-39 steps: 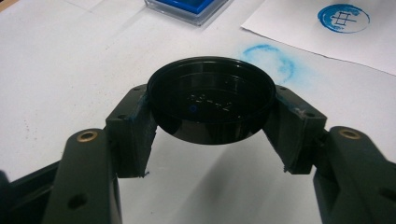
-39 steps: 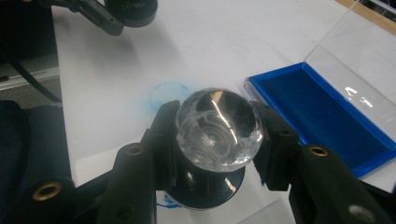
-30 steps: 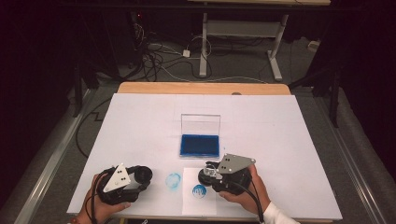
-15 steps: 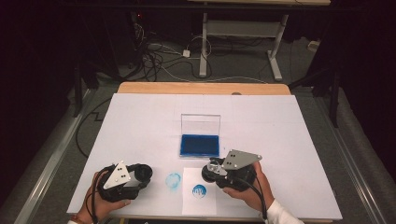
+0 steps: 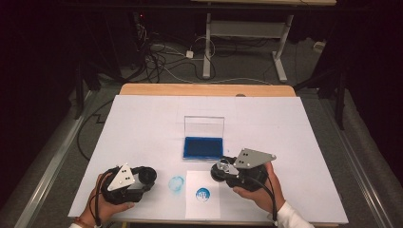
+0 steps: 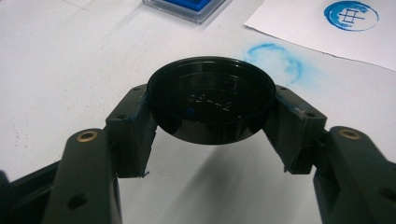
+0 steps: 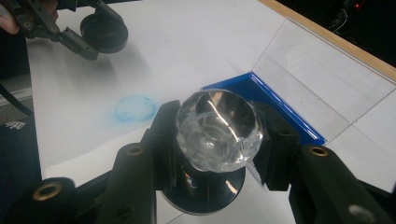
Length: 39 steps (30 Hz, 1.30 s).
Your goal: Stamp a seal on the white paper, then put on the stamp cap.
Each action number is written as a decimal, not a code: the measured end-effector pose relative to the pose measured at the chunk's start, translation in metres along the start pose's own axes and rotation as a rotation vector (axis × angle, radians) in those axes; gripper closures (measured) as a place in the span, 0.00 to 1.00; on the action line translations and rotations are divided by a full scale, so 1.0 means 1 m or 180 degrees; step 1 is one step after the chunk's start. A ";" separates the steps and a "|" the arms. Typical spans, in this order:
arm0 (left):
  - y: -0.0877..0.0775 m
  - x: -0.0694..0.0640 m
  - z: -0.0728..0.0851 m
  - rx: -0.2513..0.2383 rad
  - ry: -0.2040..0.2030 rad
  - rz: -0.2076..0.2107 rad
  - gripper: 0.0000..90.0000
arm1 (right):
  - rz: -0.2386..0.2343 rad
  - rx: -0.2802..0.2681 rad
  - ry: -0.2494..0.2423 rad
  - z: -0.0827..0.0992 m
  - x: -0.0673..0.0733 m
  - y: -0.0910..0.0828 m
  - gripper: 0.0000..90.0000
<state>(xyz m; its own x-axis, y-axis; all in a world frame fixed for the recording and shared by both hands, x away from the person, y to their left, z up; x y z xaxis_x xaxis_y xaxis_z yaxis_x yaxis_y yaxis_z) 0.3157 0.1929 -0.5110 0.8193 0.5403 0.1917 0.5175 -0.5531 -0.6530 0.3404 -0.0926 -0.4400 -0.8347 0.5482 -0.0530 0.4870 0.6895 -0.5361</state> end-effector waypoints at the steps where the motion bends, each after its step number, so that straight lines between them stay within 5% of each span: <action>1: 0.000 0.000 0.000 0.0000 -0.0007 0.0004 0.40 | 0.0007 -0.0008 0.0000 0.000 -0.001 -0.001 0.63; 23: 0.015 -0.003 -0.014 -0.0028 0.0083 0.0100 0.40 | 0.0142 -0.0254 0.0070 -0.014 -0.016 -0.019 0.63; 39: 0.037 -0.023 -0.046 -0.0159 0.0171 0.0353 0.40 | 0.0009 -0.0401 0.0006 -0.041 -0.001 -0.008 0.63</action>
<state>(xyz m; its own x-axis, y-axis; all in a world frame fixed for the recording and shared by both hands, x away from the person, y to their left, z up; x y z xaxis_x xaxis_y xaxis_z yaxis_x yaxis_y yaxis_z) 0.3274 0.1305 -0.5061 0.8836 0.4401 0.1601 0.4334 -0.6391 -0.6354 0.3481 -0.0795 -0.4013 -0.8328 0.5511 -0.0528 0.5180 0.7418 -0.4259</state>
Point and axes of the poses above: each handheld gripper's, and its own axes: y roughly forward along the jaws, z roughly out of its underside, x roughly to its left, the point moved 8 cm from there along y, roughly forward along the jaws, and after that the axes turned 4 degrees about y, right-handed, at the moved point
